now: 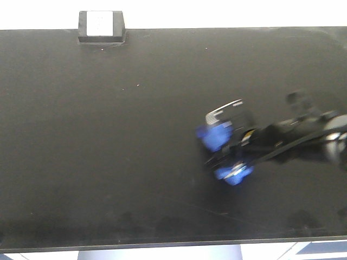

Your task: Wipe right workspace with blue cloth

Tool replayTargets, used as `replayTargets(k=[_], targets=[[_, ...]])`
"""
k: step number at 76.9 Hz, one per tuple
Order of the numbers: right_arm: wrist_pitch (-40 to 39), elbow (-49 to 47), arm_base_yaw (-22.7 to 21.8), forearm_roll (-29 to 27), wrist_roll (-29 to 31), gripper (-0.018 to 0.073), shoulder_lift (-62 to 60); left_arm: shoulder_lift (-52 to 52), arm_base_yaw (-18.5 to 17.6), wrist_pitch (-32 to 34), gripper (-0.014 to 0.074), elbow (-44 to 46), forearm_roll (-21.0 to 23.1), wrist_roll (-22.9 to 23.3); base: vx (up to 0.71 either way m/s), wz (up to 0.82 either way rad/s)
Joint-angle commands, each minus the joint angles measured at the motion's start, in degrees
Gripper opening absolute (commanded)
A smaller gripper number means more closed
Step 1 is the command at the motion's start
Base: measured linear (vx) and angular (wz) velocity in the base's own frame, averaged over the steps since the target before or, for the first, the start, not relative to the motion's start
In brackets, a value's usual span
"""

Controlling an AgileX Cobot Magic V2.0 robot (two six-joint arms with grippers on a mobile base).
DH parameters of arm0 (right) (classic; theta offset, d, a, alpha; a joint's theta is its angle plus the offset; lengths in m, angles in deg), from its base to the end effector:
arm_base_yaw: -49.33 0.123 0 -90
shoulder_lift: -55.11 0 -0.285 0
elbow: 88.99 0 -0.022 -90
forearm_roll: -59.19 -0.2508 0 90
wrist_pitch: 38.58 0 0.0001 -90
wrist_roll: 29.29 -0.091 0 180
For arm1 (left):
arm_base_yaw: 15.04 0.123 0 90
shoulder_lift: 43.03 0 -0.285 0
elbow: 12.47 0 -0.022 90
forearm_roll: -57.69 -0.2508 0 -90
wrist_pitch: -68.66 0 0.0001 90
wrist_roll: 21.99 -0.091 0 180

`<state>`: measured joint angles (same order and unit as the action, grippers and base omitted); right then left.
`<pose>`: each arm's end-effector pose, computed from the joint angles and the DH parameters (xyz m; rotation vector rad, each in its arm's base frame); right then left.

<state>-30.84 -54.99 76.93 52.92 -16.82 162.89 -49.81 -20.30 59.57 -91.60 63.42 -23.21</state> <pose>0.2702 0.1428 0.1325 -0.7669 2.5017 0.1511 0.0559 -0.0066 0.1885 0.0239 1.6590 -0.1417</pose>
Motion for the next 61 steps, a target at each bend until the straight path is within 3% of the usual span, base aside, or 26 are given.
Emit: replayTargets(k=[1,12,24,35,48,61], targets=[[-2.1,-1.0,1.7,0.0,-0.1,-0.0008,-1.8,0.5,0.0,4.8,-0.0006,1.4,0.2,0.0,0.0,0.0],[-2.3,-1.0,-2.2,0.9,0.2,-0.0008,-1.6,0.5,0.0,4.8,-0.0006,1.4,0.2,0.0,0.0,0.0],[-2.1,-1.0,-12.2,1.4,0.2,-0.0008,-0.7,0.5,0.0,4.8,-0.0006,1.4,0.2,0.0,0.0,0.0],[-1.9,-1.0,-18.1,1.3,0.2,-0.0004,0.1,0.5,0.0,4.8,-0.0006,1.4,0.2,0.0,0.0,0.0],[-2.2,-1.0,-18.8,1.2,0.6,0.0036,0.0,0.5,0.0,4.8,-0.0006,1.4,0.2,0.0,0.0,0.0],[-2.0,-1.0,-18.7,0.4,0.5,0.0179,0.0,0.5,0.0,4.8,-0.0006,1.4,0.2,0.0,0.0,0.0]])
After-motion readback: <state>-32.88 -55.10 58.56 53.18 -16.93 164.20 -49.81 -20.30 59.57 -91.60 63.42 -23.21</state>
